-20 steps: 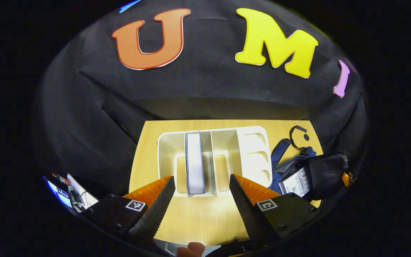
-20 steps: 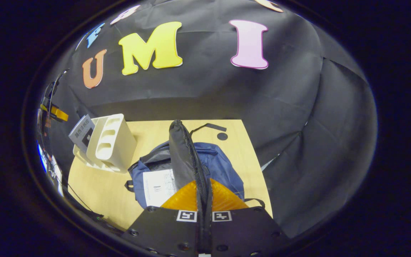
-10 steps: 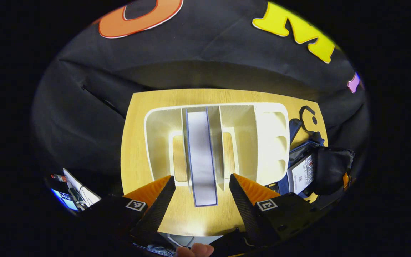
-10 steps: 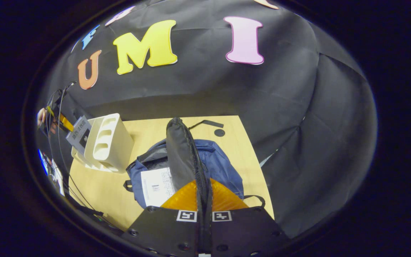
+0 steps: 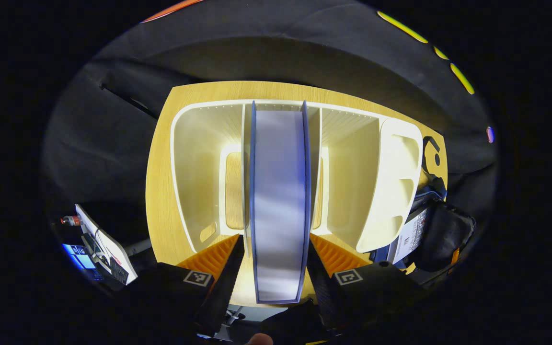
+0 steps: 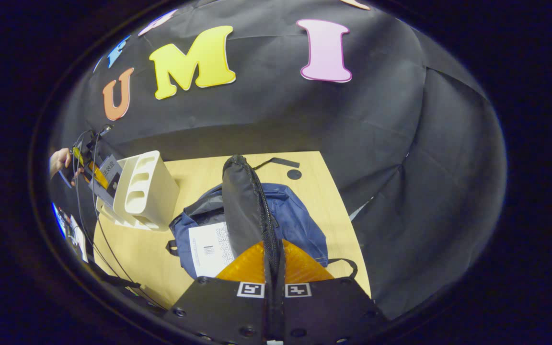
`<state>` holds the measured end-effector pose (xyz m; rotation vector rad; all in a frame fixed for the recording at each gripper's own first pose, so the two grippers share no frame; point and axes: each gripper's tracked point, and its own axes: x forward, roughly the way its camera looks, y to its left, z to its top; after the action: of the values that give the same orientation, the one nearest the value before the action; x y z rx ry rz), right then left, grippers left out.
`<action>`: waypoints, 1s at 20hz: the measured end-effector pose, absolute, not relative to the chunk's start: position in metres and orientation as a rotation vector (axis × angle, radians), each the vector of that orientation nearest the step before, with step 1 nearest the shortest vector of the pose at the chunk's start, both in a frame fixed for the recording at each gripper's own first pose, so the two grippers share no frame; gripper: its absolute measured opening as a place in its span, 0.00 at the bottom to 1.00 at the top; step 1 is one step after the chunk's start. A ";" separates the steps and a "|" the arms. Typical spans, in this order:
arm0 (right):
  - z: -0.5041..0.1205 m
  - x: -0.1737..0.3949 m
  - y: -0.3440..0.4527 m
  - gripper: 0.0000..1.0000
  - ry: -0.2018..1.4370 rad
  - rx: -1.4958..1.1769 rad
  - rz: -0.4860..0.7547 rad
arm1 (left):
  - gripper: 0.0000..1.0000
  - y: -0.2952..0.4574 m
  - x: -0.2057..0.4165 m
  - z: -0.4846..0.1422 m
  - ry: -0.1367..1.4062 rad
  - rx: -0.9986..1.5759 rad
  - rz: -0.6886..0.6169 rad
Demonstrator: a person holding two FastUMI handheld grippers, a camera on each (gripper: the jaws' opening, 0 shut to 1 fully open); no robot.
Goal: Open the schoolbag, grab two books from the bookshelf and put them into the schoolbag.
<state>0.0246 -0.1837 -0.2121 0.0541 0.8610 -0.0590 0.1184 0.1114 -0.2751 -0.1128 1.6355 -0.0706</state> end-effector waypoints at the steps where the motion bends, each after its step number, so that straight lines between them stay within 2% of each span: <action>1: -0.211 0.024 -0.184 0.01 0.862 0.052 -0.056 | 0.73 0.112 0.119 -0.278 1.638 -0.104 -0.057; 4: -0.212 0.023 -0.185 0.01 0.858 0.042 -0.043 | 0.49 0.113 0.122 -0.280 1.618 -0.110 -0.035; 5: -0.212 0.022 -0.186 0.01 0.855 0.037 -0.040 | 0.47 0.114 0.120 -0.278 1.625 -0.115 -0.025; 10: -0.211 0.024 -0.186 0.01 0.846 0.010 -0.013 | 0.44 0.121 0.103 -0.246 1.592 -0.154 0.003; 13: -0.212 0.023 -0.184 0.01 0.847 0.017 0.000 | 0.43 0.122 0.081 -0.212 1.557 -0.228 -0.009; 14: -0.212 0.022 -0.184 0.01 0.846 0.017 0.003 | 0.46 0.120 0.072 -0.200 1.546 -0.273 -0.018; 15: -0.213 0.022 -0.184 0.01 0.848 0.017 0.007 | 0.43 0.122 0.062 -0.186 1.531 -0.313 -0.019; 18: -0.212 0.020 -0.183 0.01 0.851 0.018 0.011 | 0.42 0.141 0.043 -0.153 1.475 -0.331 -0.017; 19: -0.213 0.019 -0.182 0.01 0.852 0.014 0.015 | 0.46 0.144 0.037 -0.137 1.452 -0.354 -0.021; 20: -0.213 0.020 -0.181 0.01 0.853 0.011 0.018 | 0.42 0.142 0.031 -0.126 1.432 -0.377 -0.036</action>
<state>0.0199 -0.1814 -0.2130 0.0112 0.8526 0.0181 0.0309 0.1420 -0.1257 -0.3766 1.4320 -0.0358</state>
